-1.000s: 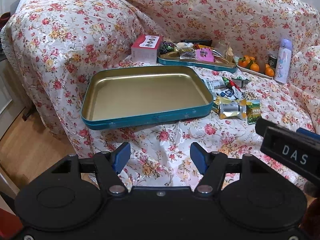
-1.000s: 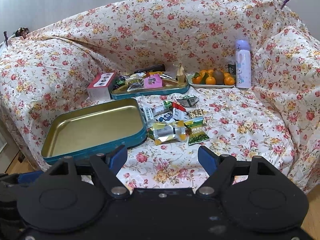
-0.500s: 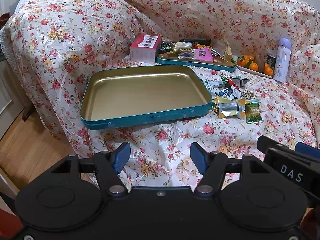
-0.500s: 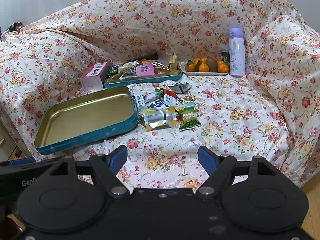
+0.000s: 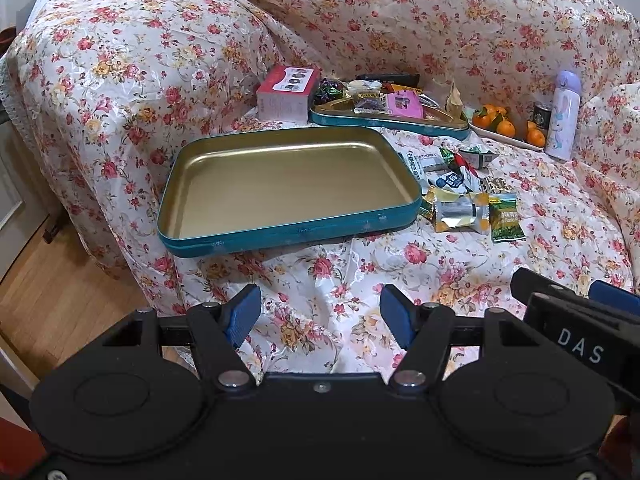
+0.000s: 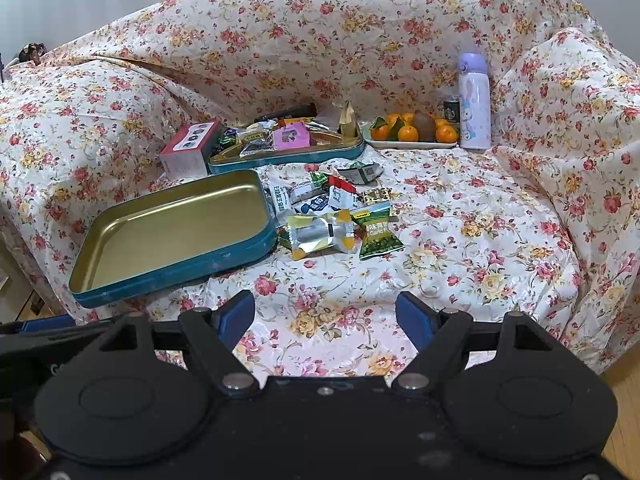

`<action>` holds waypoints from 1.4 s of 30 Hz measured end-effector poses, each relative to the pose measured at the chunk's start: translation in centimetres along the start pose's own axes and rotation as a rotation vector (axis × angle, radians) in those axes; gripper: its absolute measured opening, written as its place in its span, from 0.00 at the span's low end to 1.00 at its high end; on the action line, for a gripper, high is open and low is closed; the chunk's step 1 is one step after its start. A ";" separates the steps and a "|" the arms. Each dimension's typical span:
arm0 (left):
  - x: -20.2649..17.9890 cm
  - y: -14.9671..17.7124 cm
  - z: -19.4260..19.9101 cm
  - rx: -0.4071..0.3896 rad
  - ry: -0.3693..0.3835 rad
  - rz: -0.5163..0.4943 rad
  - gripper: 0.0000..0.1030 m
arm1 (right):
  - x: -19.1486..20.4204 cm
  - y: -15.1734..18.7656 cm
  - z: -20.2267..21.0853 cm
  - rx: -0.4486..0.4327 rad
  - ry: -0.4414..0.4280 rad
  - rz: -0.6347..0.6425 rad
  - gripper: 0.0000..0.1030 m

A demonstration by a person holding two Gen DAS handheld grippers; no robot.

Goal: Organize snacks

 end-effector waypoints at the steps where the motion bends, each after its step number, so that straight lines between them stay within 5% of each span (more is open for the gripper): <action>1: 0.0 0.0 0.0 0.000 0.000 0.001 0.65 | 0.0 0.0 0.0 0.000 0.000 0.001 0.79; 26: -0.1 0.2 -0.1 0.009 0.000 -0.001 0.65 | 0.1 0.0 0.0 0.000 -0.003 0.003 0.79; 42: 0.3 1.1 -2.6 0.116 0.006 0.035 0.61 | -0.1 0.9 -1.7 0.059 0.001 -0.012 0.79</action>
Point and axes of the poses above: each gripper's, at about its wrist camera, not at the fingertips, and z roughly against the way its jaws point, x to its left, y to its underside, the point moved 5 cm from there along -z, roughly the way its jaws point, and after that the axes turned 8 degrees about y, right-handed, at the moved point
